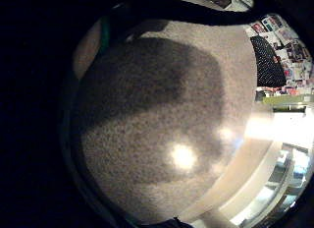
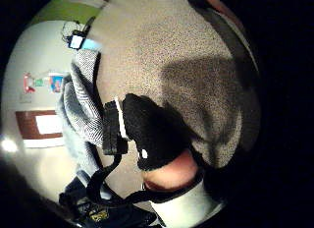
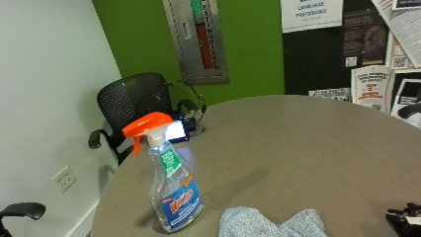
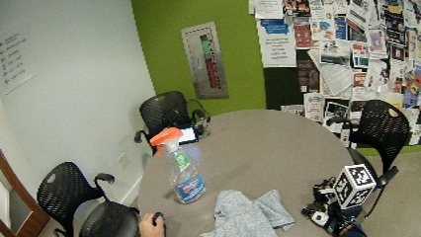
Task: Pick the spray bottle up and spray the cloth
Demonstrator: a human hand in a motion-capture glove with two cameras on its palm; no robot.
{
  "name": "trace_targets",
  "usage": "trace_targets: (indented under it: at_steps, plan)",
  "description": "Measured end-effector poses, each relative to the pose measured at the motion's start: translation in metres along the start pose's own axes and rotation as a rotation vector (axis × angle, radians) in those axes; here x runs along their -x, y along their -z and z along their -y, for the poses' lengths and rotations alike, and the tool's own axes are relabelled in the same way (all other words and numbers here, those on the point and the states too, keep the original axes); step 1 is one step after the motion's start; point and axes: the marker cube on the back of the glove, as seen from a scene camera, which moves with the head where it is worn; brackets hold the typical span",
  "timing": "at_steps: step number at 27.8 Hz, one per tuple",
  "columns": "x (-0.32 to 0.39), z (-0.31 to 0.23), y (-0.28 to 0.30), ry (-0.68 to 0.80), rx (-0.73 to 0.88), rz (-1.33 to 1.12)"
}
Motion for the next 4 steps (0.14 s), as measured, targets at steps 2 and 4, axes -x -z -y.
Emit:
trace_targets:
  at_steps: [2,4]
  plan:
    - [0.0015,0.0012,0.0013,0.0,-0.006,-0.001]
    - [0.0021,0.0015,0.0013,0.0,-0.006,0.0]
